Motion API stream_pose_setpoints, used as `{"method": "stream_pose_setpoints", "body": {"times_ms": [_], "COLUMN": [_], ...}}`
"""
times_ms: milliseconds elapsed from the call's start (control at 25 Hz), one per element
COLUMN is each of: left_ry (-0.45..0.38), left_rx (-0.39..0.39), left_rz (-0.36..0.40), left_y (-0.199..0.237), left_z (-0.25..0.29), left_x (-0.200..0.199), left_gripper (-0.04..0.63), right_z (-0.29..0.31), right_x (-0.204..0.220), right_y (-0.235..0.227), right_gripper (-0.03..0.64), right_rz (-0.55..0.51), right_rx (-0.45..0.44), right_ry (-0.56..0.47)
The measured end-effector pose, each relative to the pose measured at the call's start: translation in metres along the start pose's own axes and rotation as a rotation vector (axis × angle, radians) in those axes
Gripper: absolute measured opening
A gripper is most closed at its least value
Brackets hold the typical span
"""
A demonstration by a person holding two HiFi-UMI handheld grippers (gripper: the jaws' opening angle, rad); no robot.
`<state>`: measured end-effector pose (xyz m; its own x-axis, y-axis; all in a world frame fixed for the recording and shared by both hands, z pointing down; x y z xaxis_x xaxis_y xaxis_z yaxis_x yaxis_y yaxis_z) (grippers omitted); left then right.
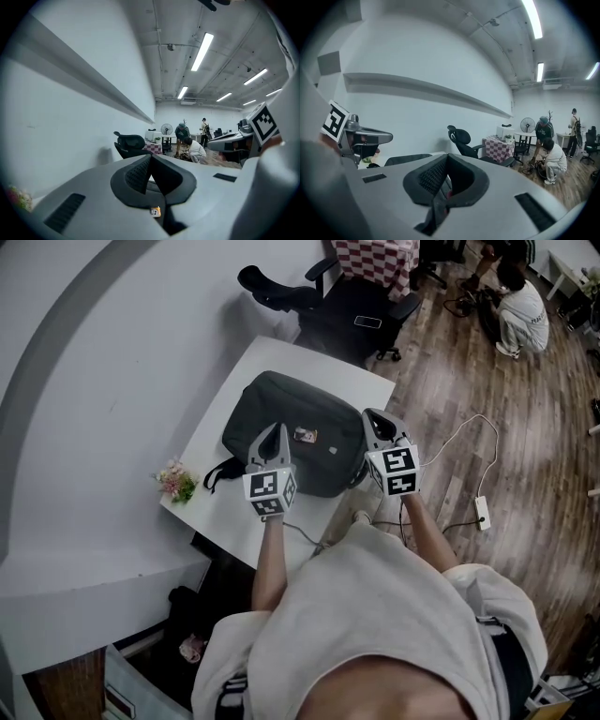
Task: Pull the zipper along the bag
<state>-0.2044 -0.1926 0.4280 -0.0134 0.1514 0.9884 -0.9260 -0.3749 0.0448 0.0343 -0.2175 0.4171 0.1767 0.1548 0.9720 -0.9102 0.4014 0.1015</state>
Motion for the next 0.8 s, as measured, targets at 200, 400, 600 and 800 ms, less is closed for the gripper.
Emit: {"method": "stream_pose_setpoints", "body": {"times_ms": [200,400,600,800], "left_ry": [0.002,0.013,0.02,0.02], "left_rx": [-0.01,-0.01,-0.01,-0.005], "left_rz": [-0.001,0.025,0.025,0.028], "left_y": [0.0014,-0.0008,-0.0011,-0.0039], "left_z": [-0.0009,-0.0022,-0.0004,-0.001], "left_x": [0.0023,0.0052,0.0066,0.0067], "left_gripper": [0.026,0.026,0.026,0.026], "right_z": [0.0023,0.0021,0.0037,0.0028], "right_x": [-0.0013,0.0011,-0.0031,-0.0053], "right_y": [-0.0017,-0.0005,0.0006,0.0005], "right_gripper": [0.014,0.014,0.014,0.014], "right_rz": [-0.003,-0.01,-0.019,-0.011], "right_rx": [-0.005,-0.002,-0.008,-0.012], "right_ry": [0.0,0.014,0.01,0.002]}}
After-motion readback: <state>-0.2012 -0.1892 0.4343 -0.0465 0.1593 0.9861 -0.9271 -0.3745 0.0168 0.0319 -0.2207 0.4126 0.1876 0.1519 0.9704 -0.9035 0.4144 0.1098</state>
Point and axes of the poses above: the fingertips, and each gripper's own axes: z forward along the fingers, y to its left, x out of its underside, the point moved 7 cm from there along -z, backward along the fingers, and after that the axes turned 5 degrees about x, right-handed, at the moved point
